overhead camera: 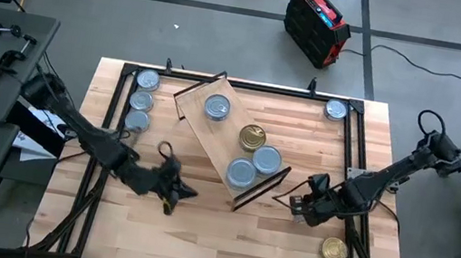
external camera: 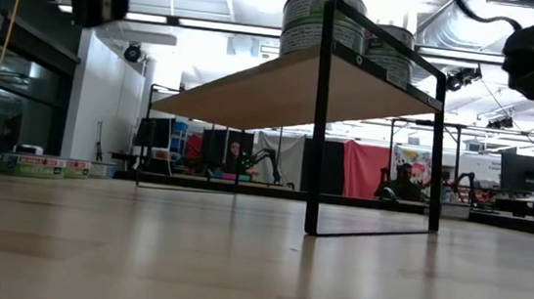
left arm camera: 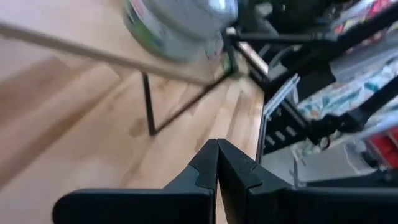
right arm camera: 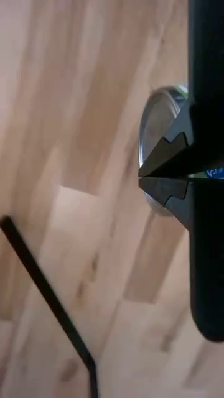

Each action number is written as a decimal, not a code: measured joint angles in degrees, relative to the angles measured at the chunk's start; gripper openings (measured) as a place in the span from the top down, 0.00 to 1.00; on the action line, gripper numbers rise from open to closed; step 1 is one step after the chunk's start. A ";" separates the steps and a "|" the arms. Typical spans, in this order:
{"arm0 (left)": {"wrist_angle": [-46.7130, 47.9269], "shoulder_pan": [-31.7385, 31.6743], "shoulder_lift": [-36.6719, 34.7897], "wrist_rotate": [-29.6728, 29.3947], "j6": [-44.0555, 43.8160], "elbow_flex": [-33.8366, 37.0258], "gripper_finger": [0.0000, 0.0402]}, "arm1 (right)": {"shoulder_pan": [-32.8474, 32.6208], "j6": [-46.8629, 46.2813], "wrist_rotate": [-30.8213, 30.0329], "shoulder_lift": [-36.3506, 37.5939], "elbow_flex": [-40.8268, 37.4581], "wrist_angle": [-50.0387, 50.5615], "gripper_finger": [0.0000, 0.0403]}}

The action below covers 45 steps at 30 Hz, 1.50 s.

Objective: Stack canned seafood by type on shelf
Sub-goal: Stack the white-green tuna can on top of the other white-green tuna cans on the shelf

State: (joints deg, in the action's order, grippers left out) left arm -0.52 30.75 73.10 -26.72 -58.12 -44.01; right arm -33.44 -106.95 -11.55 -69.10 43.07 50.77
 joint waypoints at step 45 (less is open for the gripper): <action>-20.26 -17.87 29.04 1.00 28.03 -12.74 1.00 | -2.68 4.95 -5.83 0.13 11.62 10.11 1.00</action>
State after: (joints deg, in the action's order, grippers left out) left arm -20.78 12.88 102.15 -25.72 -30.09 -56.75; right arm -36.12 -102.00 -17.38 -68.97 54.69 60.88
